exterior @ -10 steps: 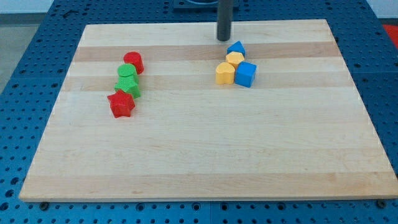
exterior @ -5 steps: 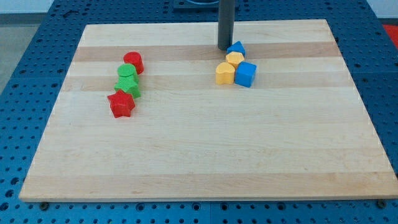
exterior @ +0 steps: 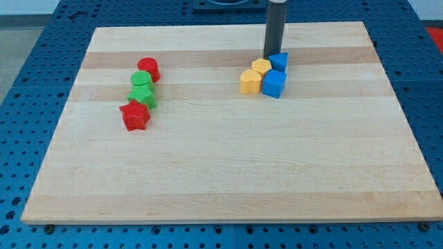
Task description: Move the blue triangle to the right side of yellow hexagon
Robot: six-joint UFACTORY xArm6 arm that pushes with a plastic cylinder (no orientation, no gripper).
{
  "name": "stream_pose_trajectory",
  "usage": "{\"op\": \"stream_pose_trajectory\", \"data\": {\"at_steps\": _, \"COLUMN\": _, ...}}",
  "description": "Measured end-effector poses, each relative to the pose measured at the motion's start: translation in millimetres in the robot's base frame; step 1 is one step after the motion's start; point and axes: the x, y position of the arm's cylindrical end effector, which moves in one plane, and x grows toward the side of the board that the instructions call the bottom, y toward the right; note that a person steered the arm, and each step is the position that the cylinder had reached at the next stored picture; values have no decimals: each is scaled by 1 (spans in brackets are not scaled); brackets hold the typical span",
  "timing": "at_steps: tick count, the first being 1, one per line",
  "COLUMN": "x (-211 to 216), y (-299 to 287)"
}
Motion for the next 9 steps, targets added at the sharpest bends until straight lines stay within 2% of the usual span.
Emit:
{"op": "stream_pose_trajectory", "data": {"at_steps": 3, "x": 7, "y": 9}}
{"op": "stream_pose_trajectory", "data": {"at_steps": 6, "x": 4, "y": 63}}
{"op": "stream_pose_trajectory", "data": {"at_steps": 9, "x": 30, "y": 15}}
